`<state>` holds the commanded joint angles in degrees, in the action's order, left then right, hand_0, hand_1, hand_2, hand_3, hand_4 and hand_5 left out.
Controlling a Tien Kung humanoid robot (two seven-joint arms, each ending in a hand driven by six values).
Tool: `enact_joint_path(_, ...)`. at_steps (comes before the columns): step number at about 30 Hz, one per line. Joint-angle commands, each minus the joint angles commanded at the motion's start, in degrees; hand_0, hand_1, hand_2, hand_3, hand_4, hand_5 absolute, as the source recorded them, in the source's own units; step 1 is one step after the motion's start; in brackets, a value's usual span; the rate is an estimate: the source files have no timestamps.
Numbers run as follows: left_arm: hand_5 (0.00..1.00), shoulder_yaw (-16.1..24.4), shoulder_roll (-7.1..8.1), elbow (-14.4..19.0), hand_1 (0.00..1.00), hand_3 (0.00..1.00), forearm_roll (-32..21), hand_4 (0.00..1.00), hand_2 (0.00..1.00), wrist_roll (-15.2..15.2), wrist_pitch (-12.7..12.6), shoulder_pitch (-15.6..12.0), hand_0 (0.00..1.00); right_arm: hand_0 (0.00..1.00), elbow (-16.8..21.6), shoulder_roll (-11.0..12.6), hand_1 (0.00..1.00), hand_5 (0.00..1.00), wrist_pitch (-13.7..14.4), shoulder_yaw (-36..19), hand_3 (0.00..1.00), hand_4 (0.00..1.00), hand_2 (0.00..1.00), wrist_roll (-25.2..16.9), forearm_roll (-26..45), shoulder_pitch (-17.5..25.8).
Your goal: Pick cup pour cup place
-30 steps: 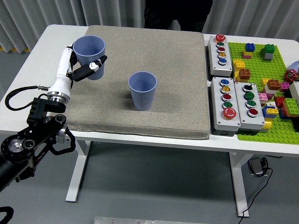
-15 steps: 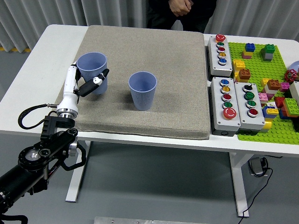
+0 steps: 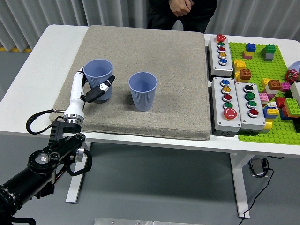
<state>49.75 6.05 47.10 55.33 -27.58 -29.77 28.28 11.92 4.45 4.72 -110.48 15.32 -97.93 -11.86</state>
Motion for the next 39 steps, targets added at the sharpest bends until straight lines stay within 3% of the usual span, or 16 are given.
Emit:
enact_joint_path(28,0.387,-0.40,0.36,0.34,0.584,0.578,0.30,0.830,0.573,0.24,1.76,-2.45,0.611,0.701,0.03,-0.09,0.649,0.359,-0.21,-0.08,0.602,0.005,0.605,0.11,-0.67,0.22)
enact_joint_path(29,0.393,-0.37,0.41,0.42,0.620,0.615,0.56,0.843,0.629,0.35,1.98,-2.51,0.623,0.701,0.03,-0.09,0.649,0.360,-0.21,-0.06,0.602,0.004,0.605,0.12,-0.64,0.21)
enact_joint_path(34,0.393,-0.03,0.51,0.89,0.620,0.615,1.76,0.843,0.629,0.92,3.13,-2.72,0.623,0.701,0.04,-0.10,0.649,0.360,-0.20,-0.09,0.602,0.004,0.605,0.13,-0.69,0.20)
enact_joint_path(35,0.399,0.02,0.53,0.95,0.675,0.730,1.84,0.868,0.714,1.01,3.28,-2.75,0.656,0.701,0.04,-0.11,0.649,0.361,-0.20,-0.10,0.602,0.005,0.605,0.14,-0.69,0.21)
enact_joint_path(39,0.399,0.20,0.65,1.15,0.675,0.730,2.59,0.868,0.714,1.43,3.67,-2.82,0.656,0.701,0.03,-0.07,0.649,0.361,-0.23,-0.05,0.602,0.005,0.605,0.13,-0.67,0.19)
